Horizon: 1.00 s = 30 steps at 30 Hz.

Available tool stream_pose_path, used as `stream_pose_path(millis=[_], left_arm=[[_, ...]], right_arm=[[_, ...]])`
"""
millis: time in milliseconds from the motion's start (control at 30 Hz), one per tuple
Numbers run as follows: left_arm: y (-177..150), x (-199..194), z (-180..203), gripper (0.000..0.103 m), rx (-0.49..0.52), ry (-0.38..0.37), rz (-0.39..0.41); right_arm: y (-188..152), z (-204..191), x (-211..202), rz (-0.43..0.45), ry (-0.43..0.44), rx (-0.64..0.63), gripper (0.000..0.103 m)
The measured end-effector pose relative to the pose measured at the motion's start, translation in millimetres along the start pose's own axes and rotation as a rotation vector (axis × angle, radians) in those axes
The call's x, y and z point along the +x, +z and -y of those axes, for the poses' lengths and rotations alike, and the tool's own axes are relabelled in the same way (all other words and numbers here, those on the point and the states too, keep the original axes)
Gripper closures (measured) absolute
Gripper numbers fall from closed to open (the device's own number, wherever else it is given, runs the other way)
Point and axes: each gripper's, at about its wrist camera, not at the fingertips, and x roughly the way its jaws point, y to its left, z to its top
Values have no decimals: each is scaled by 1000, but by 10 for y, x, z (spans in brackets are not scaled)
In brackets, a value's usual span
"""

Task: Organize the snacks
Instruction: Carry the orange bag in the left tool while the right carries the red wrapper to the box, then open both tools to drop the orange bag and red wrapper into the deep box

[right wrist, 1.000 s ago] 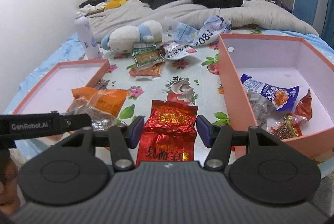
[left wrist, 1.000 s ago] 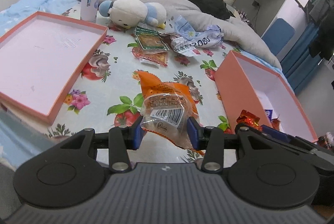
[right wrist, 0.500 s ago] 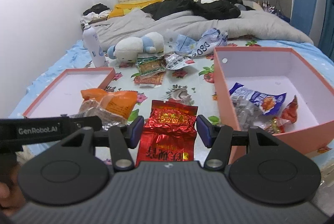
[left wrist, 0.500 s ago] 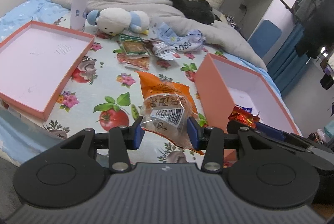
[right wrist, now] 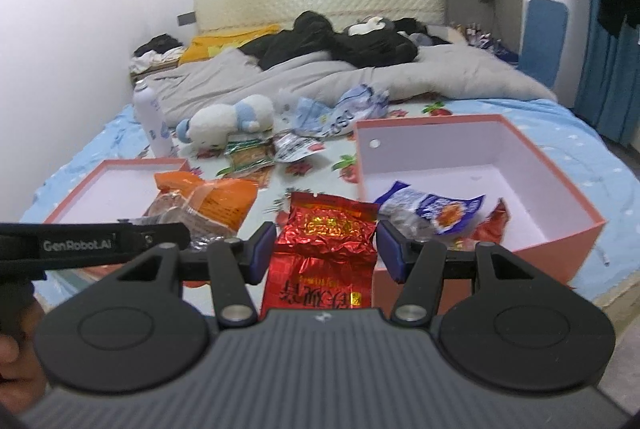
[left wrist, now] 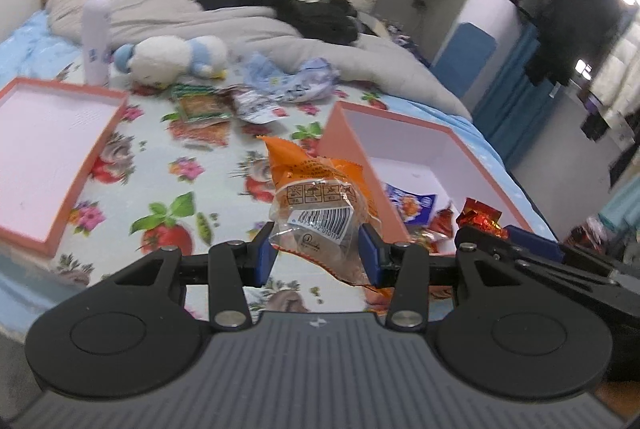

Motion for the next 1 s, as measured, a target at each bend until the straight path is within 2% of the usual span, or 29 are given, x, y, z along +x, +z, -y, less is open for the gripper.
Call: stream_pose_path(millis=[267, 500, 767, 1000], left_arm=[[0, 168, 366, 54, 76, -79, -40], [180, 414, 656, 54, 132, -118, -53], [519, 961, 974, 54, 197, -150, -67], [755, 1531, 1157, 54, 228, -145, -96]], right_arm=[[-85, 239, -67, -3, -45, 44, 45], [-29, 497, 28, 33, -77, 80, 45], [107, 856, 382, 63, -132, 88, 45], [193, 1140, 709, 46, -146, 118, 45]])
